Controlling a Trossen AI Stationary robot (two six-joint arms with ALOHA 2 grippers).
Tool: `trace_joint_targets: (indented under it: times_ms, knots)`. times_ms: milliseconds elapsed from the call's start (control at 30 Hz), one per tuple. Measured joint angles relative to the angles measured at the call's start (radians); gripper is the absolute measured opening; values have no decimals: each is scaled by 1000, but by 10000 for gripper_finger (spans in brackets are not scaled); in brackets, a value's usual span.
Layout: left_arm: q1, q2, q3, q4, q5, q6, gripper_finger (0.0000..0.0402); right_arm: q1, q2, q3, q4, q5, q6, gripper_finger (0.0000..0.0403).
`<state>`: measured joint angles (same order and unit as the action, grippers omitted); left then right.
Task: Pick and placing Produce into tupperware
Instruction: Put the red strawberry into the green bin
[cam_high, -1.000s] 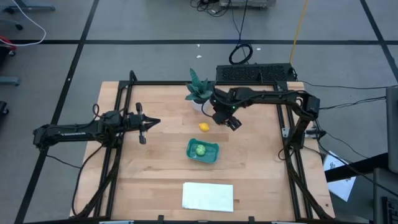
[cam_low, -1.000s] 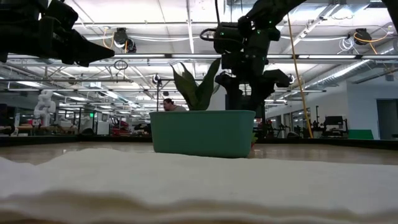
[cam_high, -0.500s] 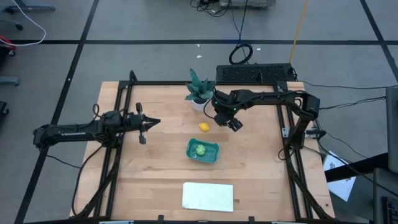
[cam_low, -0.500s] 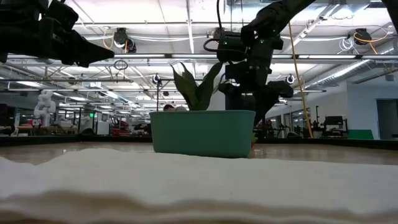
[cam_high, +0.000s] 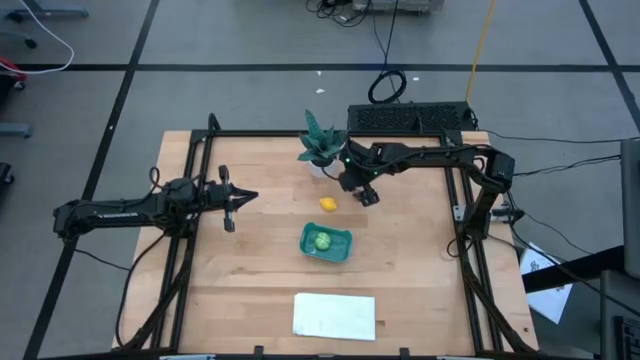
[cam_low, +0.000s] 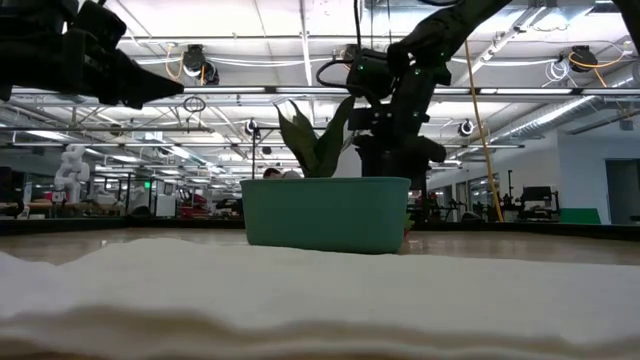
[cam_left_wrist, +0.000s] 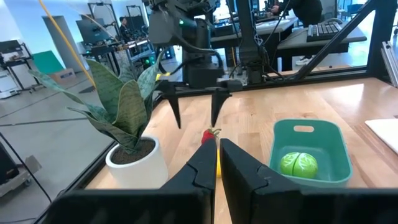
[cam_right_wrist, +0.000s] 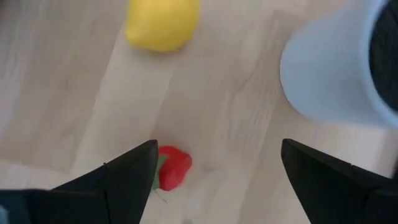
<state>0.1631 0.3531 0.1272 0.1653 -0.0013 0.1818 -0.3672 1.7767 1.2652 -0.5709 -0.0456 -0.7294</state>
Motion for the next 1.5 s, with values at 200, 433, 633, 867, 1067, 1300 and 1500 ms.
trace_joint_targets:
  times_ms: [200,433,633,867,1067,1300,1500]
  knots:
    - [0,0,0,-4,0,1,26,-13,0,0,-24,-8,257,328]
    - [0,0,0,-5,0,8,26,-1,0,0,-47,-34,326,328]
    - [0,0,0,-7,0,7,26,30,0,0,-51,-15,82,327]
    - [0,0,0,-7,0,6,26,49,0,0,-39,74,-125,327]
    - [0,0,0,-15,0,4,26,48,0,0,-92,70,-237,327]
    - [0,0,0,-20,0,4,26,47,0,-22,-93,36,-235,327]
    - [0,0,0,-20,0,4,26,47,0,-54,-82,16,-234,327]
